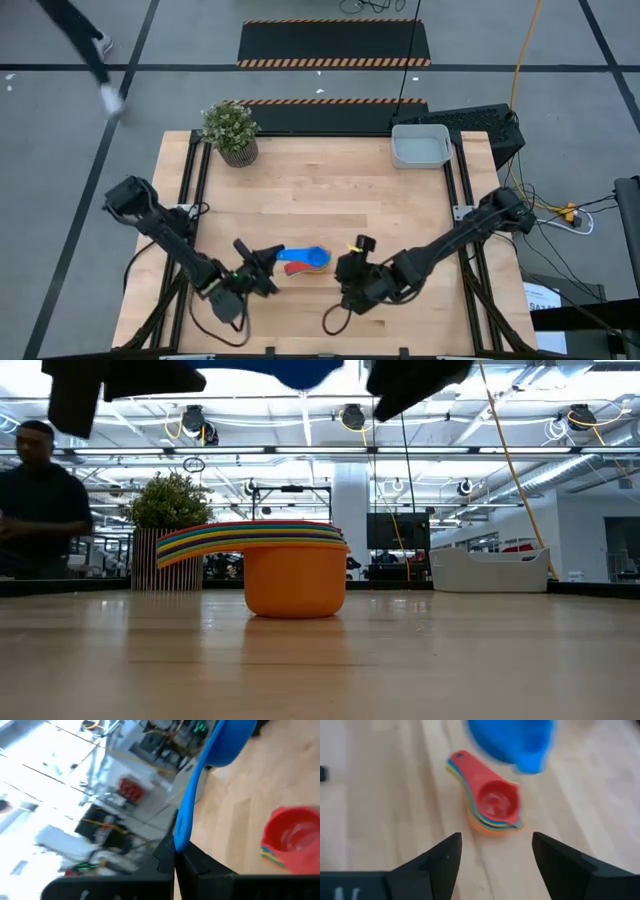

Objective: Nest measuring cups in basket
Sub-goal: Stack the light blue measuring cup on the red measuring cup

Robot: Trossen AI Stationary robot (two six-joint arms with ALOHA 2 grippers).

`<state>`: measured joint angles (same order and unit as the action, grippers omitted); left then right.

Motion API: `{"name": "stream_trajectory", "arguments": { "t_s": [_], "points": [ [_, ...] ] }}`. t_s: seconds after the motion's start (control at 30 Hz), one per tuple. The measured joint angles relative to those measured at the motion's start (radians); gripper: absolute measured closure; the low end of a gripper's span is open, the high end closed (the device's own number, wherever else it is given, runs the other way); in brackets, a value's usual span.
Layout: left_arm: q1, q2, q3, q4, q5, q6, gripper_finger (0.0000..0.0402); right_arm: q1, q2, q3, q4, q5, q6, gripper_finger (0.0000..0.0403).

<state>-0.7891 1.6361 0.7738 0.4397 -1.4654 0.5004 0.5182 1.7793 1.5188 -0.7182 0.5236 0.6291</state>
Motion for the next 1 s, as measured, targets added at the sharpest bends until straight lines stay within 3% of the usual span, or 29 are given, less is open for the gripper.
{"name": "stream_trajectory", "arguments": {
  "t_s": [0.13,0.47,0.67,0.77,1.0],
  "points": [
    [-0.003,0.107,0.081,-0.001,-0.100,0.110,0.0401,0.046,-0.020,0.000,-0.097,0.078,0.114,0.0178],
    [-0.006,0.224,0.131,0.000,-0.106,0.149,0.0401,0.137,-0.064,0.000,-0.319,0.160,0.380,0.0193],
    [-0.006,0.228,0.139,0.035,-0.106,0.164,0.0401,0.166,-0.077,0.000,-0.342,0.186,0.406,0.0193],
    [-0.014,0.228,0.202,0.044,-0.106,0.213,0.0401,0.169,-0.077,0.000,-0.345,0.182,0.406,0.0193],
    [0.018,0.130,0.363,-0.197,-0.031,0.221,0.0401,0.171,-0.077,0.000,-0.349,0.182,0.383,0.0193]
  ]
}}
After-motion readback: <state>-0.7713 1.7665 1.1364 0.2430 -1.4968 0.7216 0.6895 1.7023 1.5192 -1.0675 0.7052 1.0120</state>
